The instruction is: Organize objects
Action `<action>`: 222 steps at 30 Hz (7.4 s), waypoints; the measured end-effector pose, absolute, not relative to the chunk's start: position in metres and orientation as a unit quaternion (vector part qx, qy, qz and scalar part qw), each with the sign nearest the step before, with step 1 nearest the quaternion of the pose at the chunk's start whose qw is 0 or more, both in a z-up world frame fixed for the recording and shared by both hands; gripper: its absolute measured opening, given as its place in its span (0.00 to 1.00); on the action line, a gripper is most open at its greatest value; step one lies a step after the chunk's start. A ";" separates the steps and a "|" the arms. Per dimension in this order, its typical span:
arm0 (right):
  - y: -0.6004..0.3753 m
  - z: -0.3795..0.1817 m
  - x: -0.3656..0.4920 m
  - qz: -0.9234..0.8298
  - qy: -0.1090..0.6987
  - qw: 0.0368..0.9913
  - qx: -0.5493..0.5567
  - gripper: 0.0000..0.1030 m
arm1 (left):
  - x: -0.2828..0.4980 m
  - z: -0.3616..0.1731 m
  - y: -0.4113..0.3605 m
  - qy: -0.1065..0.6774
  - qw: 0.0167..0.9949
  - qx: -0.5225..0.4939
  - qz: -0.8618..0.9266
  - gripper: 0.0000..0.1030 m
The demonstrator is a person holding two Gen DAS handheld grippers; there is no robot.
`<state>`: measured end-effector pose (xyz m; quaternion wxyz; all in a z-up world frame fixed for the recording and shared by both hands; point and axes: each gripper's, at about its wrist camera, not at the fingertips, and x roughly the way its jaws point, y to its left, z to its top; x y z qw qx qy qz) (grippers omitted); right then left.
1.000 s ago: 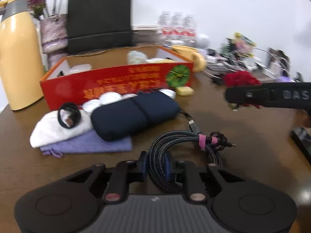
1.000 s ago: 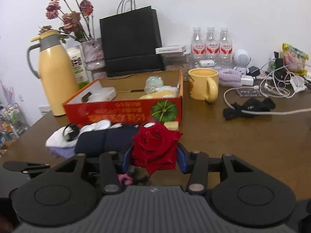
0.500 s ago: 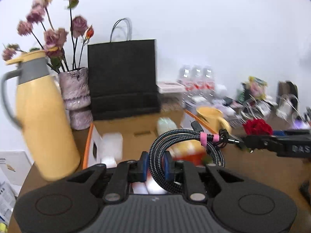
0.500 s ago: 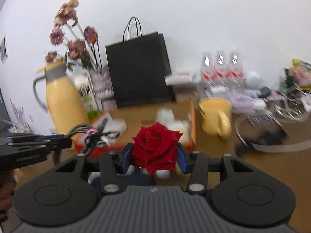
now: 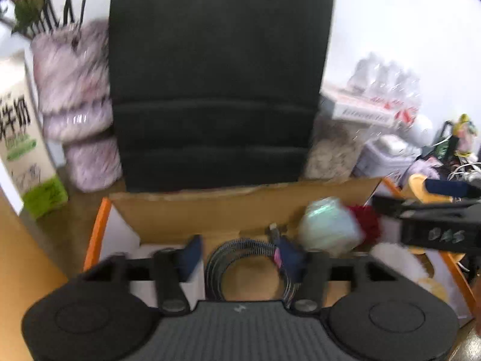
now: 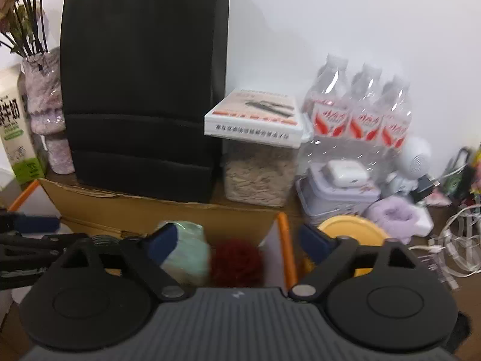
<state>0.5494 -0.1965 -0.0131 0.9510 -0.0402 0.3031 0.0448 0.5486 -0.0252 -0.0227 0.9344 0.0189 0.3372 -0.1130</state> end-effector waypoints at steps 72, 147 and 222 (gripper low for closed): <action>-0.212 -0.043 0.260 0.165 0.252 0.952 0.054 0.01 | 0.242 -0.049 0.003 0.238 0.968 -0.025 -0.071 0.25; -0.283 -0.082 0.155 0.186 0.316 0.930 -0.019 0.05 | 0.191 -0.072 -0.119 0.327 0.894 0.046 -0.302 0.65; -0.257 -0.074 0.134 0.218 0.318 0.922 -0.027 0.43 | 0.103 -0.069 -0.029 0.335 0.913 0.090 -0.214 0.06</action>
